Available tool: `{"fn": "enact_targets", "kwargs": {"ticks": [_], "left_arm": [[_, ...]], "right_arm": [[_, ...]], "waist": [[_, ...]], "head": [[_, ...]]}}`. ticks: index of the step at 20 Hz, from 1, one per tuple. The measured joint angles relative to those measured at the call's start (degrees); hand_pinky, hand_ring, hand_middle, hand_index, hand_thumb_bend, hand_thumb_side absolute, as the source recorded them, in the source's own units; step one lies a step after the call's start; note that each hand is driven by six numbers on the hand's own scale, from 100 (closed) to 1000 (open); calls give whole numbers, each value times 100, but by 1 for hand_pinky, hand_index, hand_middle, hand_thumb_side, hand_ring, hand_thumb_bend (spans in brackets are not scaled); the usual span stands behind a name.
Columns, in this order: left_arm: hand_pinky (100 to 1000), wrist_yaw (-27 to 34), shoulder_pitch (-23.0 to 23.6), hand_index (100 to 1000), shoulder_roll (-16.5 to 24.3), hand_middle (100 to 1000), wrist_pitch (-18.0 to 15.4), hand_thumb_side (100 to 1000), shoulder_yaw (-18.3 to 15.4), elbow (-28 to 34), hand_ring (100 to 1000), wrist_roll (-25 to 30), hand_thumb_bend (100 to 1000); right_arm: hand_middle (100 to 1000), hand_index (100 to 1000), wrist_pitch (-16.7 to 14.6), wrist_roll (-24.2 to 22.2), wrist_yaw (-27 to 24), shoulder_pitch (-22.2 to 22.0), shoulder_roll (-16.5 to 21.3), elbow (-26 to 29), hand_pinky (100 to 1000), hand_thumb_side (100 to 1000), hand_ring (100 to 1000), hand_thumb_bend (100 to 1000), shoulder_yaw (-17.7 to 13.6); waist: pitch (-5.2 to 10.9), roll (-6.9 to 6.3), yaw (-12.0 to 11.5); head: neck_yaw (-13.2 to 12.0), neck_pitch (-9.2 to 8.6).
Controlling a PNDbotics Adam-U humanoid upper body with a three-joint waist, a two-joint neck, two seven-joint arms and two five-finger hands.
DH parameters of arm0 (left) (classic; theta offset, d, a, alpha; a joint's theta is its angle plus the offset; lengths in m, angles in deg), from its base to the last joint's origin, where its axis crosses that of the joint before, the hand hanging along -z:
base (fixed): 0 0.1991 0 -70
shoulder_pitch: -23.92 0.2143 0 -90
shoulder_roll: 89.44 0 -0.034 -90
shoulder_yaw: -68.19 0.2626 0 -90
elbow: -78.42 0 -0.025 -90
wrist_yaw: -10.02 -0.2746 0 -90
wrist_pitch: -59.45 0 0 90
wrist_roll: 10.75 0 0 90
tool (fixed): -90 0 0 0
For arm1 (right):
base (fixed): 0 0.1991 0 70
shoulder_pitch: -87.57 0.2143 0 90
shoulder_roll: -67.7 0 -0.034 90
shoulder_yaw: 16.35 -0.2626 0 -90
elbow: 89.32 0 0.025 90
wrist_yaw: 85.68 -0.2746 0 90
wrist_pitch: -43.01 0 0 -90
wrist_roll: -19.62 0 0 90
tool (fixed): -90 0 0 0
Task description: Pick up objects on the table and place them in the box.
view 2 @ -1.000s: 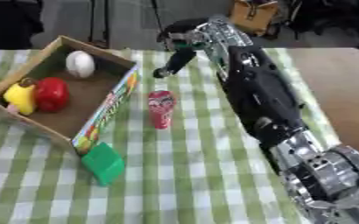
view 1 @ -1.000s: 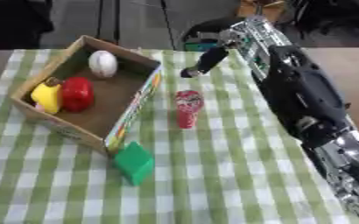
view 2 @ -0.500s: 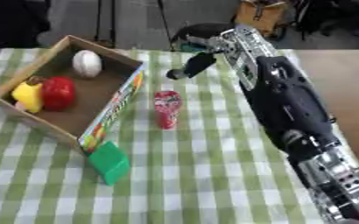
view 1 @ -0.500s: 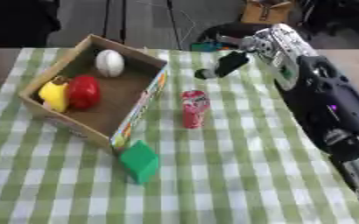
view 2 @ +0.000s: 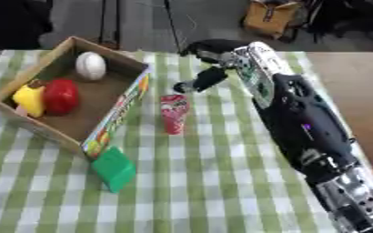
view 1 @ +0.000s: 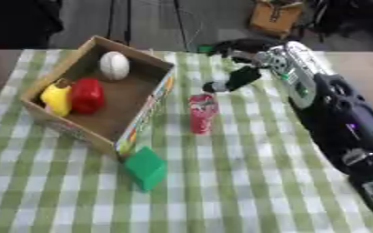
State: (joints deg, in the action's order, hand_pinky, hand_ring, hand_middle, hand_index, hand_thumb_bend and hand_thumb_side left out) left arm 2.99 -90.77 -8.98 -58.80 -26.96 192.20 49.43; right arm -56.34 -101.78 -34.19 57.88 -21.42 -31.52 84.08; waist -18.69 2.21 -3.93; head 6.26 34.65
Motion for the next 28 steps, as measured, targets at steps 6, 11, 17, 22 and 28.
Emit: {"fn": "enact_targets", "kwargs": {"ticks": [6,11,17,22,28], "left_arm": [[727,0,-1,715,0,650,0,1000,0,0,598,0,100],[728,0,-2,715,0,649,3,1000,0,0,597,2,100],[728,0,-2,715,0,649,6,1000,0,0,597,5,100],[728,-3,-2,715,0,649,14,1000,0,0,596,13,100],[728,-4,-2,715,0,649,22,1000,0,0,596,19,100]], "right_arm": [[1000,1000,31,-182,-68,-63,-56,10,789,658,913,581,56],[1000,1000,55,-390,-298,-141,-83,75,775,677,904,582,52],[1000,1000,134,-423,-598,-236,-98,219,768,726,897,525,53],[1000,1000,177,-451,-732,-233,-98,305,767,740,894,492,82],[1000,1000,213,-477,-770,-160,-92,377,778,730,897,483,95]], "waist": [[-9,-2,-4],[-13,-1,-2],[-43,-2,1],[-43,3,14],[-43,22,39]], "head": [[-1,-2],[-10,-2],[-33,-4],[-39,-4],[-53,-4]]}}
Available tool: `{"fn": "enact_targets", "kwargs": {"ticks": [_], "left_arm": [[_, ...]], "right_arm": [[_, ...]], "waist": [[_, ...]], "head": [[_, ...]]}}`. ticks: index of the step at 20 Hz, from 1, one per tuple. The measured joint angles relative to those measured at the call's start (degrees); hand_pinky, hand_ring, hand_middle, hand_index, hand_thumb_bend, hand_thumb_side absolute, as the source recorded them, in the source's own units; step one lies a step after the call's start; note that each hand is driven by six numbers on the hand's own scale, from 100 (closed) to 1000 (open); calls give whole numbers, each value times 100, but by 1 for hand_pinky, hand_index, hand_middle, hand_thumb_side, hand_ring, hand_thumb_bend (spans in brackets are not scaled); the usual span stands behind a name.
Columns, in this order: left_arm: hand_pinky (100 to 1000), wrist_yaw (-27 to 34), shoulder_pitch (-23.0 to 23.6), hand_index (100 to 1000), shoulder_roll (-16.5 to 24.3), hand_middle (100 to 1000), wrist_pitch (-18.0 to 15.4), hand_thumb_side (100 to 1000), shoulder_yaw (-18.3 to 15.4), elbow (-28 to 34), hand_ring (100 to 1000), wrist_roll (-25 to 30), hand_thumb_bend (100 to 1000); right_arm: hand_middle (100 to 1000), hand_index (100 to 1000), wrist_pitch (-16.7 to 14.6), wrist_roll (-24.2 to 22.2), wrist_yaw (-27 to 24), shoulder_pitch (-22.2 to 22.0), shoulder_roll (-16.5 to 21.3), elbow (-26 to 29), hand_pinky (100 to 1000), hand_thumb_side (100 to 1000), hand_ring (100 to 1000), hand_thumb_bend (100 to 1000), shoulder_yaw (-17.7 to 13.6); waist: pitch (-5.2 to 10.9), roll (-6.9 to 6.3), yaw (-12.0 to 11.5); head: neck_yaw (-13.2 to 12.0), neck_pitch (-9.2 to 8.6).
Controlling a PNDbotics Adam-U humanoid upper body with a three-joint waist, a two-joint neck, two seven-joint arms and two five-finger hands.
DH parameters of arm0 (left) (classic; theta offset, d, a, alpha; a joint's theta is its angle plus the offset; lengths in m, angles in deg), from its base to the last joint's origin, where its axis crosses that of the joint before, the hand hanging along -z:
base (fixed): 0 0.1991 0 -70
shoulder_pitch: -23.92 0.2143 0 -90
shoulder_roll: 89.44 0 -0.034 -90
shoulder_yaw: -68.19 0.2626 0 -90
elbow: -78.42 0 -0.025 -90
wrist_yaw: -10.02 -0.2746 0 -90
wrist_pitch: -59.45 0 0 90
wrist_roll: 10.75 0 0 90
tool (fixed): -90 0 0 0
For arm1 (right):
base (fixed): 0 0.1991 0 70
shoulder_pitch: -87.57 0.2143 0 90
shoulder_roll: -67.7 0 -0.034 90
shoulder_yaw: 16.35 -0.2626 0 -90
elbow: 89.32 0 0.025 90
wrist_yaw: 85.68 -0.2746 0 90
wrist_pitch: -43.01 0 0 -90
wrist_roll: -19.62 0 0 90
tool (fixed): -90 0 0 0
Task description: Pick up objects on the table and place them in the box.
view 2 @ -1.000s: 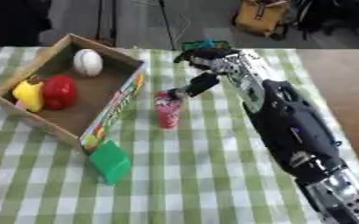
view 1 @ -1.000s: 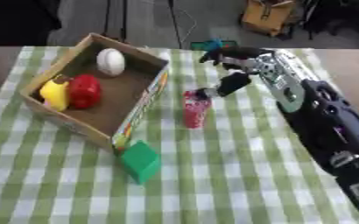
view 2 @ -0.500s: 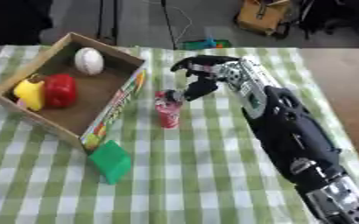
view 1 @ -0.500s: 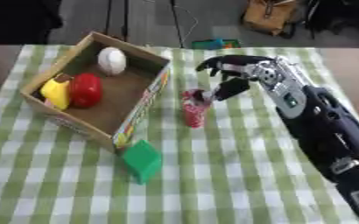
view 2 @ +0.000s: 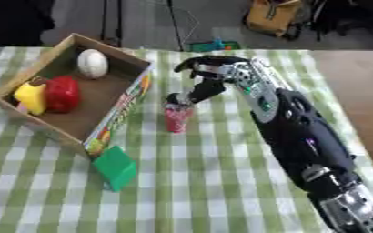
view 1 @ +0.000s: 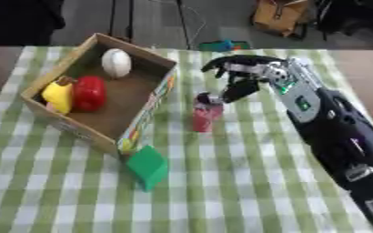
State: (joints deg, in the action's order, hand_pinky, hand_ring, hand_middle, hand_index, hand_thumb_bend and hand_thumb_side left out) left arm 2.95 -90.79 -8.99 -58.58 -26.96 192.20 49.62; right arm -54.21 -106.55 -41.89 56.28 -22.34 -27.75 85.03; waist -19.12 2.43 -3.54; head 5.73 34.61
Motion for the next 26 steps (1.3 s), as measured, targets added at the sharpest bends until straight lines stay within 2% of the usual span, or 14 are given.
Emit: {"fn": "enact_targets", "kwargs": {"ticks": [7,13,17,26], "left_arm": [[728,0,6,715,0,647,12,1000,1,0,596,13,100],[728,0,7,715,0,648,31,1000,1,0,597,33,100],[728,0,8,715,0,648,35,1000,1,0,596,37,100],[728,0,9,714,0,648,43,1000,1,0,596,45,100]], "right_arm": [[1000,1000,53,29,155,220,56,45,787,744,900,473,-3],[1000,1000,-48,-85,138,250,107,111,802,750,913,547,70],[1000,1000,-94,-189,13,153,199,351,811,754,921,555,163],[1000,1000,-63,-277,-118,-156,417,944,820,751,928,570,333]], "waist": [[6,14,3],[29,18,7],[33,26,19],[33,32,40]], "head": [[0,0],[-2,-20],[-22,-95],[-47,-97]]}}
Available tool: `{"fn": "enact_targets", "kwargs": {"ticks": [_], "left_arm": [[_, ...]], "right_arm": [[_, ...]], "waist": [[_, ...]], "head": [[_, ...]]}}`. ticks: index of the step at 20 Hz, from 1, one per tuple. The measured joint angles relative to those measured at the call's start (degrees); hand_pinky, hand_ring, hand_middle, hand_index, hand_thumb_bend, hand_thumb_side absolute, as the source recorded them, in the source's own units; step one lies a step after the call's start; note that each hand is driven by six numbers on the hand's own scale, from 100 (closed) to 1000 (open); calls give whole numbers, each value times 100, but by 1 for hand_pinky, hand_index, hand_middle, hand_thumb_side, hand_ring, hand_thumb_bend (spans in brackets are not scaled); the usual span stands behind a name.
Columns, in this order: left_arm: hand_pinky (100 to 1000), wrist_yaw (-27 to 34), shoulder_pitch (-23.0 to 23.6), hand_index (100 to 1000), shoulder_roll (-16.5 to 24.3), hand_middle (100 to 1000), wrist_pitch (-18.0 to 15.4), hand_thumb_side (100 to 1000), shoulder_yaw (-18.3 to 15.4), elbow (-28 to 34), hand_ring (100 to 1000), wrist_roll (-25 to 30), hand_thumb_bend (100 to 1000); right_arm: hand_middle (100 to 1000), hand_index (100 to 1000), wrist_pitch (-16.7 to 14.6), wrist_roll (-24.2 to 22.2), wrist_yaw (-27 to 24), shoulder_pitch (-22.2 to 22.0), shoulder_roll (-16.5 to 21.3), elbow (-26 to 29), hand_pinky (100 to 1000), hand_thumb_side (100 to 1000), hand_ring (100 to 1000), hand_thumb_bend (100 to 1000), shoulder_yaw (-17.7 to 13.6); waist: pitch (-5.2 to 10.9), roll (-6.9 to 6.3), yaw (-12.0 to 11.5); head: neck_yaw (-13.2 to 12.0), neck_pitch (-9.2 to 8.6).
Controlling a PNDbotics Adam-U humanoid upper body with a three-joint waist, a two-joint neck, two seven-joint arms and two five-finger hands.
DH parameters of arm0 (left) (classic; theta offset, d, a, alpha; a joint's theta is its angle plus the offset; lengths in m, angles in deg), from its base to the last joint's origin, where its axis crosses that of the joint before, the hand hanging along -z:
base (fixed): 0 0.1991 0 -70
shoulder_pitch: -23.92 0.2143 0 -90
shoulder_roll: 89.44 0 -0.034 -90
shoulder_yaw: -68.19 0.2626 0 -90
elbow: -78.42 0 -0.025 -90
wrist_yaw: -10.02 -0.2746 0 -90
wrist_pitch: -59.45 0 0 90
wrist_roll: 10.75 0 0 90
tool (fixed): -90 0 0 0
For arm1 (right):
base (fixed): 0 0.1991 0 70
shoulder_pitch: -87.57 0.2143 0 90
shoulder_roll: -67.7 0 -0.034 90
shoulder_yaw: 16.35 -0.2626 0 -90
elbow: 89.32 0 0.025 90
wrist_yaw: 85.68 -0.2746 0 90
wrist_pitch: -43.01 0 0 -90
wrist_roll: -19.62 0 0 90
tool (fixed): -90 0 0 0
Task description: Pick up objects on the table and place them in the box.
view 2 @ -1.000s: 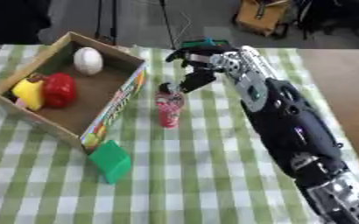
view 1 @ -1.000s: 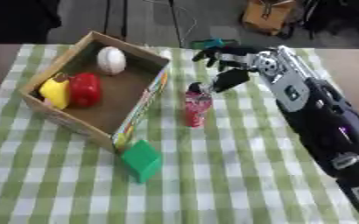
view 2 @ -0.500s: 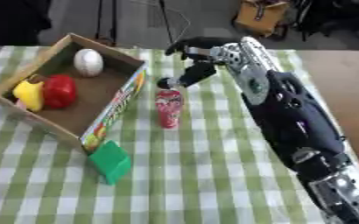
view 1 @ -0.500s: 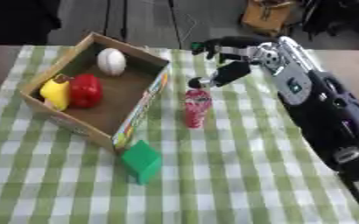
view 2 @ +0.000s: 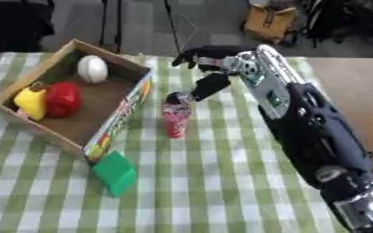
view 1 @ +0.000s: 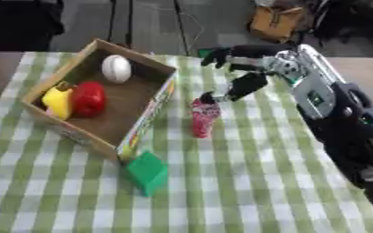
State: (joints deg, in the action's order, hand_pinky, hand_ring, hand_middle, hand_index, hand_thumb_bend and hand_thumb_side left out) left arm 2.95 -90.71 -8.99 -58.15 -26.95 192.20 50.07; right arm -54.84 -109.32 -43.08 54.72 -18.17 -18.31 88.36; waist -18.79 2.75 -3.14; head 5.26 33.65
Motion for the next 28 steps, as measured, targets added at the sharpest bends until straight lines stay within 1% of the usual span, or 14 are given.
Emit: {"fn": "enact_targets", "kwargs": {"ticks": [5,17,22,28], "left_arm": [[728,0,0,715,0,647,2,1000,0,0,595,2,100],[728,0,-5,714,0,647,11,1000,0,0,594,11,100],[728,1,-10,714,0,647,13,1000,0,0,594,13,100],[728,5,-19,714,0,647,12,1000,0,0,594,17,100]], "right_arm": [[1000,1000,18,-21,-54,-131,44,169,814,730,922,582,53],[1000,1000,28,-141,-210,-305,51,376,815,723,920,585,160],[1000,1000,34,-77,-141,-333,49,366,816,721,920,588,192],[1000,1000,8,-35,-60,-374,-6,195,812,707,912,591,208]], "waist": [[0,-18,0],[-3,-22,-5],[-25,-23,-19],[-25,-34,-38]], "head": [[-1,0],[0,-1],[3,-2],[28,-4]]}}
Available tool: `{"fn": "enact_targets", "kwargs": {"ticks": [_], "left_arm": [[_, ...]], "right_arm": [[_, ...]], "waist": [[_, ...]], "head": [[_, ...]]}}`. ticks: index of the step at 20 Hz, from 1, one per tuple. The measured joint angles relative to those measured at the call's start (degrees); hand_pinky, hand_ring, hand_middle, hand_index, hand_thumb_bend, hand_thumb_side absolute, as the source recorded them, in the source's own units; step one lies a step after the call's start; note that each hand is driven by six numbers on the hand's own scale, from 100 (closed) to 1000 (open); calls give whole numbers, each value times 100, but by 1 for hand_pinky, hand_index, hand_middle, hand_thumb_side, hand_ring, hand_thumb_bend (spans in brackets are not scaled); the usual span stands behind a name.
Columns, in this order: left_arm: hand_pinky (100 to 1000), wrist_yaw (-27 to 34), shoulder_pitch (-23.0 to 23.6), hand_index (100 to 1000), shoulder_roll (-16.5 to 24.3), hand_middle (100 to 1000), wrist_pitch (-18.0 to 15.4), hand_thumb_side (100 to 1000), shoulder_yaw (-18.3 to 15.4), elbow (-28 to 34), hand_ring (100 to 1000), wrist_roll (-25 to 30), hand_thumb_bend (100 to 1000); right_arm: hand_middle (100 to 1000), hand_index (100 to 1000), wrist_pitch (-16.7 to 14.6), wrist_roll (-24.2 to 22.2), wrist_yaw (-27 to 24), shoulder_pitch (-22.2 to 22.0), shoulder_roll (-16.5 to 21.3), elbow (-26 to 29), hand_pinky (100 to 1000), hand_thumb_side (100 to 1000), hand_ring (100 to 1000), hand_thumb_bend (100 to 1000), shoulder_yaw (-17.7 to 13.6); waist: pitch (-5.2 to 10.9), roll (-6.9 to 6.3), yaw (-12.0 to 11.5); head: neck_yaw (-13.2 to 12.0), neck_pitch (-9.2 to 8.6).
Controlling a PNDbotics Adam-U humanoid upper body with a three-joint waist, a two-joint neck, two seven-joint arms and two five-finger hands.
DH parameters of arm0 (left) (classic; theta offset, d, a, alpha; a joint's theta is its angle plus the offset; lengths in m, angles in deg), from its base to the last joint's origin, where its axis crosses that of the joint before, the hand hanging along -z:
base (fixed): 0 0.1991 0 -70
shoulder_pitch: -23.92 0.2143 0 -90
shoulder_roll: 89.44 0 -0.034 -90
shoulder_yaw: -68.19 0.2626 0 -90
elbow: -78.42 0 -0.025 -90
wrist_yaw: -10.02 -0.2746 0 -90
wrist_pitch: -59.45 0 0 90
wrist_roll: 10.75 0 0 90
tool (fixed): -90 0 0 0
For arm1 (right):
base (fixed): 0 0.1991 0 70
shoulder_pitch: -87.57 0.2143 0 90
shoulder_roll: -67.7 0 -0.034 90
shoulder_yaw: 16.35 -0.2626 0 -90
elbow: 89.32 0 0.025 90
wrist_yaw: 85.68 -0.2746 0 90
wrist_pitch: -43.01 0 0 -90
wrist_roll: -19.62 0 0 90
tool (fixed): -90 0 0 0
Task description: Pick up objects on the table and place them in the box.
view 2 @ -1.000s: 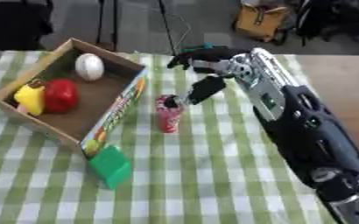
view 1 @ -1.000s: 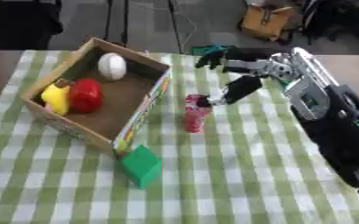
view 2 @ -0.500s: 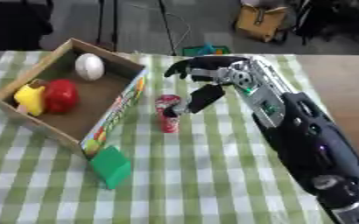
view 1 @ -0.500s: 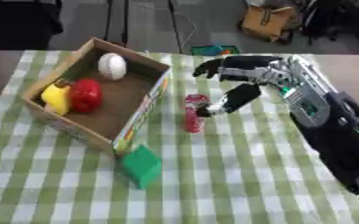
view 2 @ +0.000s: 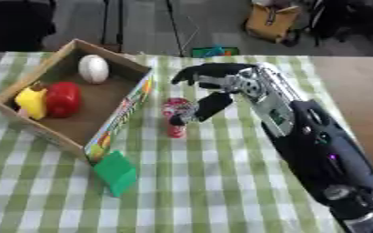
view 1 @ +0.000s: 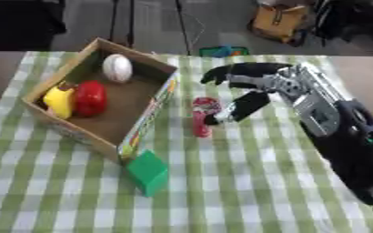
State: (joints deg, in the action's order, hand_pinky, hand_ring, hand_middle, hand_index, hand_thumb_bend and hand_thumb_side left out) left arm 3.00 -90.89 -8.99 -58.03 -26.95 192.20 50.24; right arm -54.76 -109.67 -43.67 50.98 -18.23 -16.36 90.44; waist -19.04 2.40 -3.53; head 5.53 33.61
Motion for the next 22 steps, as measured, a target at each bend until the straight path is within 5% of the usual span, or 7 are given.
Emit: {"fn": "enact_targets", "kwargs": {"ticks": [17,21,22], "left_arm": [[729,3,-26,714,-4,648,2,1000,1,0,594,3,100],[729,3,-26,714,-5,648,6,1000,1,0,594,7,100],[728,3,-26,714,-8,648,7,1000,1,0,594,8,100]], "right_arm": [[994,1000,-157,30,174,0,-244,-395,768,683,861,578,20],[972,1000,-191,58,179,0,-268,-424,645,656,783,558,21],[956,1000,-200,67,180,0,-268,-425,542,638,739,545,21]], "waist": [[-46,-21,-35],[-47,-21,-37],[-47,-22,-37]], "head": [[26,-46],[27,-48],[27,-48]]}}
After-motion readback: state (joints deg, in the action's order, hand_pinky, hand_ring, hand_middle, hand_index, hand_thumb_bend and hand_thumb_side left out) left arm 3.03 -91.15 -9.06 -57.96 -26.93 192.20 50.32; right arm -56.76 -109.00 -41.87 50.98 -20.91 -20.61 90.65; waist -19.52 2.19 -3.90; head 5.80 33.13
